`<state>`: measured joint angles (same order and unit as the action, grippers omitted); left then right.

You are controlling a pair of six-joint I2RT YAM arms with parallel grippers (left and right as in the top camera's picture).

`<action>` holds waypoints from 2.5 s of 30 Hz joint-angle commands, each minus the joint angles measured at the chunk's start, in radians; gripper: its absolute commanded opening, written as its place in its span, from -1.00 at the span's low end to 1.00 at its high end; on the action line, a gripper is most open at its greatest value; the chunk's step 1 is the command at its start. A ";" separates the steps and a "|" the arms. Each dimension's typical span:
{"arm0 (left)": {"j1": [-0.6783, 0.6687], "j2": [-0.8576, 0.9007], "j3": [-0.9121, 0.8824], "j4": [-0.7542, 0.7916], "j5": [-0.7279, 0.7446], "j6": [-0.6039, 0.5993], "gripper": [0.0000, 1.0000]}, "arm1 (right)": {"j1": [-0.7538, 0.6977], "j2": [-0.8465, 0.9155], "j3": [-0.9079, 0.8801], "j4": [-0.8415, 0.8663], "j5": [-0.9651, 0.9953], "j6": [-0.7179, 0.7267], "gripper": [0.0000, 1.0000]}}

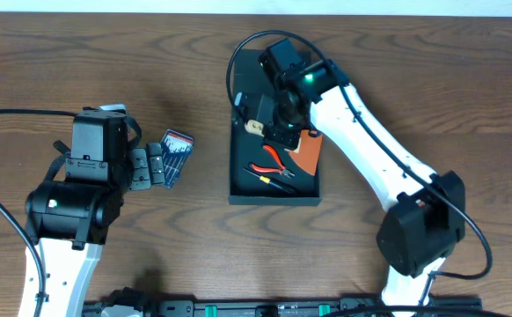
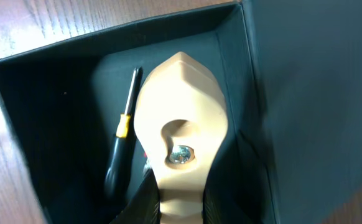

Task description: Pack container

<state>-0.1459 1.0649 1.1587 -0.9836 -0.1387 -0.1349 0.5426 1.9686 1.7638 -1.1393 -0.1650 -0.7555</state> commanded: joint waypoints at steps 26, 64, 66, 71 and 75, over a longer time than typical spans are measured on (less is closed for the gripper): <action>0.005 -0.001 0.022 0.000 -0.011 -0.010 0.97 | 0.021 0.018 -0.145 0.118 -0.047 -0.050 -0.97; 0.005 0.544 0.296 -0.010 0.073 0.423 0.97 | -0.595 -0.132 0.323 -0.023 0.214 0.870 0.99; 0.006 0.613 0.296 -0.010 0.062 0.423 0.97 | -0.662 -0.132 0.314 -0.034 0.210 0.916 0.98; 0.006 0.759 0.296 -0.010 0.060 0.451 0.97 | -0.778 -0.128 0.308 -0.048 0.210 0.969 0.99; 0.006 0.847 0.296 -0.010 0.061 0.462 0.97 | -0.825 -0.121 0.307 -0.054 0.209 0.968 0.98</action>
<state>-0.1452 1.8717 1.4479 -0.9882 -0.0605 0.2951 -0.2665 1.8393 2.0781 -1.1892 0.0452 0.1734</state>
